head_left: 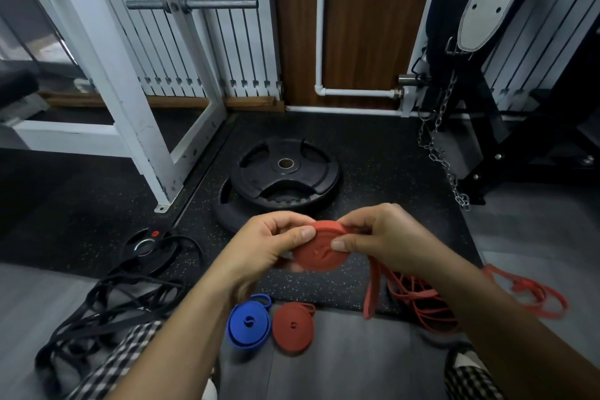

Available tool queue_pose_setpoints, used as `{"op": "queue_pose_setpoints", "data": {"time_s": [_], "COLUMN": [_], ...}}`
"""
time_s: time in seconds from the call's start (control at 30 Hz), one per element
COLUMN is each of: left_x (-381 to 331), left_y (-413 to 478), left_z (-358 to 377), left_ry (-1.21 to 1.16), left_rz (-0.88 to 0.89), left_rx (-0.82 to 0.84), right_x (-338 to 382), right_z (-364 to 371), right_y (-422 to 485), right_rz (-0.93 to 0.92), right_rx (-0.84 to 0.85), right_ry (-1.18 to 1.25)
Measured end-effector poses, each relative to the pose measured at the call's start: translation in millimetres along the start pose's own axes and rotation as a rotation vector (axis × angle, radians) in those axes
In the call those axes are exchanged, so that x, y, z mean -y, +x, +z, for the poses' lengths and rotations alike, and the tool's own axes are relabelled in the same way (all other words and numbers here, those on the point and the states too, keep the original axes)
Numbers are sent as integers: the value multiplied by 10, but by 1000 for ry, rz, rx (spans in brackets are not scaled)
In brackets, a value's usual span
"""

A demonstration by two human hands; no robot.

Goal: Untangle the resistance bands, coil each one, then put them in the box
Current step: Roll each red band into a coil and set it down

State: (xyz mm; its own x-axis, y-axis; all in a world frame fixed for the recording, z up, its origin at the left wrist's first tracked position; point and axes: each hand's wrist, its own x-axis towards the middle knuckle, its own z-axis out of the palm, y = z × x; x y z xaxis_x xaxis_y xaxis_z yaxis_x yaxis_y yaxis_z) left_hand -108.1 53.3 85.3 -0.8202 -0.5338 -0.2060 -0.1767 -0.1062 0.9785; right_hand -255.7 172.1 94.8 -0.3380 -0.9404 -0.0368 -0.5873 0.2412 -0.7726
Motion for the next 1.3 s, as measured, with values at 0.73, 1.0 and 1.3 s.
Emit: {"op": "queue_pose_setpoints", "data": {"time_s": [0.73,1.0,1.3], "left_x": [-74,-20,-45], "left_y": [-7,50,38], "left_z": [65,137,-33], "left_ry": [-408,-660,-18], "left_rz": [80,70,89], "left_rx": [-55,-120,-100], "right_x": [148,173,79], "right_z": [-120,155,17], "right_y": [-59,-40,-23], "right_rz": [37,6,75], "right_rx": [-99,-240,-189], "right_ry": [677,719,260]}}
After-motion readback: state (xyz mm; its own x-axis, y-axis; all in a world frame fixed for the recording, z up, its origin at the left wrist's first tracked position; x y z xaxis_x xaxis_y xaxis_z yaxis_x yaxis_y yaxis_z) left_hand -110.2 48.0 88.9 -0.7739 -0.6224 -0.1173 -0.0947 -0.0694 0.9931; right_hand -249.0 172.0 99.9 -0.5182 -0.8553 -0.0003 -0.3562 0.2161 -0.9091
